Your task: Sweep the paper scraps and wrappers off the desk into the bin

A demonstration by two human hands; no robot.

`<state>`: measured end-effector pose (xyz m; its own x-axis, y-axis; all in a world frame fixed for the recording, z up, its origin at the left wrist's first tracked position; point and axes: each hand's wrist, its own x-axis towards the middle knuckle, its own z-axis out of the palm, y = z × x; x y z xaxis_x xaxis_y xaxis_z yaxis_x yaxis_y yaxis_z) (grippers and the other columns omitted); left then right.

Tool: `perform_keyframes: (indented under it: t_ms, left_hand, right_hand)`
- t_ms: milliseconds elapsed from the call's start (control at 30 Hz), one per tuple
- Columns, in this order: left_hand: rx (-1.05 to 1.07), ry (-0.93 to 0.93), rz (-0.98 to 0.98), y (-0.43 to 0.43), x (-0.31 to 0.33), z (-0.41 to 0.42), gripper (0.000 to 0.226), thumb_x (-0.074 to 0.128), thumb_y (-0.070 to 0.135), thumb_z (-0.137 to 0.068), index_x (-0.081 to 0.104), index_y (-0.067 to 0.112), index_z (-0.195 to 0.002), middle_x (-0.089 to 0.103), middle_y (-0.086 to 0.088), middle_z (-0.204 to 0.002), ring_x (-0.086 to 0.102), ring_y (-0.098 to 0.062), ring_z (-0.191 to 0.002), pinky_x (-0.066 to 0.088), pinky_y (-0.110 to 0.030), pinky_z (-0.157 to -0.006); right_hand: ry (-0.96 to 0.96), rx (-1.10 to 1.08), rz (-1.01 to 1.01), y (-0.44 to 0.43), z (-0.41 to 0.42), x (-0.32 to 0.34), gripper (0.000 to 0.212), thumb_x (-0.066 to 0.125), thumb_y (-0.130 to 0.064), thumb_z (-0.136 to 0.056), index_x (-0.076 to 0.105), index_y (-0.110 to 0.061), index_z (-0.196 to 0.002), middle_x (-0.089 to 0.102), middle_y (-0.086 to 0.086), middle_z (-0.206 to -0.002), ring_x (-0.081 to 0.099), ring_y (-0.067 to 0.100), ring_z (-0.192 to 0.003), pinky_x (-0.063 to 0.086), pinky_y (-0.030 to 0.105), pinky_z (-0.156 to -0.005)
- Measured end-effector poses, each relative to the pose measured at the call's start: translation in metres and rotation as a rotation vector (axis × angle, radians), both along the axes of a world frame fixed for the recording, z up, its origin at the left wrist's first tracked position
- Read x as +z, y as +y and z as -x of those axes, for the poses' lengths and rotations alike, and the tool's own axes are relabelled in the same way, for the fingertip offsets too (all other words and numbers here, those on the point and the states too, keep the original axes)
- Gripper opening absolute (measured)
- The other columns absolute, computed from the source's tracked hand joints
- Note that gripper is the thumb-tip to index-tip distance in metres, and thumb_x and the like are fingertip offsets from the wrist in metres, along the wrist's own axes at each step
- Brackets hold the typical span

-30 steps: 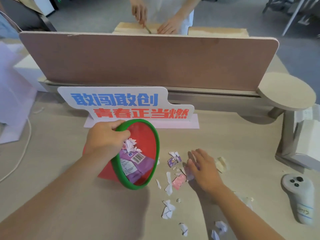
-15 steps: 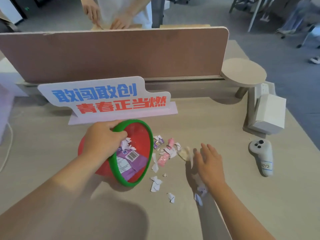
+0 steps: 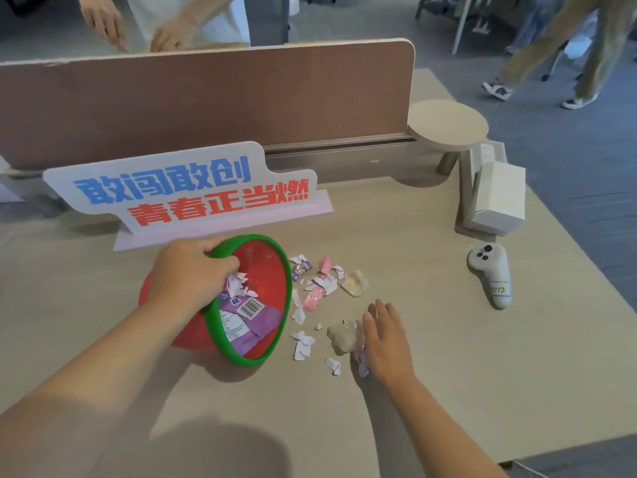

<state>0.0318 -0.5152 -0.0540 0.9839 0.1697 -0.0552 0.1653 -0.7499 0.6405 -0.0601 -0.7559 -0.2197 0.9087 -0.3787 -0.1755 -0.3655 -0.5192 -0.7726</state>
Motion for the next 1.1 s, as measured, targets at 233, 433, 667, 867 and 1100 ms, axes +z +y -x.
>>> perform_keyframes:
  t_ms: [233,433,667,867,1100]
  left_hand:
    - [-0.062,0.033,-0.01,0.011,0.001,-0.008,0.029,0.069,0.014,-0.074,0.078,0.024,-0.1,0.069,-0.001,-0.077,0.055,-0.009,-0.066,0.04,-0.027,-0.066]
    - [-0.057,-0.033,0.035,0.029,0.003,-0.008,0.026,0.064,0.02,-0.068,0.079,0.019,-0.089,0.069,-0.004,-0.079,0.056,-0.013,-0.073,0.041,-0.02,-0.063]
    - [0.028,-0.015,0.038,0.043,0.002,-0.005,0.026,0.068,0.009,-0.075,0.079,0.024,-0.093,0.071,0.001,-0.074,0.054,-0.001,-0.064,0.041,-0.014,-0.062]
    - [0.051,-0.014,0.1,0.051,0.004,-0.005,0.027,0.067,0.01,-0.075,0.076,0.036,-0.078,0.073,0.011,-0.072,0.062,0.0,-0.072,0.045,-0.02,-0.062]
    - [0.056,-0.012,0.16,0.06,0.004,-0.005,0.029,0.068,0.013,-0.073,0.078,0.037,-0.087,0.073,0.017,-0.068,0.064,0.001,-0.068,0.041,-0.008,-0.051]
  right_hand:
    - [0.049,-0.036,0.066,0.005,0.039,-0.002,0.077,0.058,-0.056,-0.075,0.024,-0.032,-0.14,0.017,0.003,-0.149,0.015,0.024,-0.139,0.026,0.041,-0.111]
    - [0.1,0.117,0.449,0.042,0.013,-0.012,0.085,0.049,-0.073,-0.062,0.033,-0.034,-0.136,0.02,0.014,-0.15,0.007,0.041,-0.139,0.016,0.051,-0.111]
    - [0.024,0.122,0.688,0.048,0.005,-0.029,0.034,0.048,-0.056,-0.077,0.058,-0.029,-0.095,0.059,0.001,-0.108,0.05,0.03,-0.097,0.041,0.04,-0.078]
    - [0.012,0.235,0.707,0.049,0.003,-0.028,0.036,0.041,-0.047,-0.084,0.063,-0.019,-0.083,0.06,0.003,-0.075,0.05,0.029,-0.058,0.042,0.035,-0.053]
    - [0.201,0.263,0.514,0.042,-0.016,-0.009,0.024,0.056,-0.039,-0.082,0.059,-0.016,-0.085,0.063,0.003,-0.08,0.061,0.029,-0.068,0.045,0.032,-0.057]
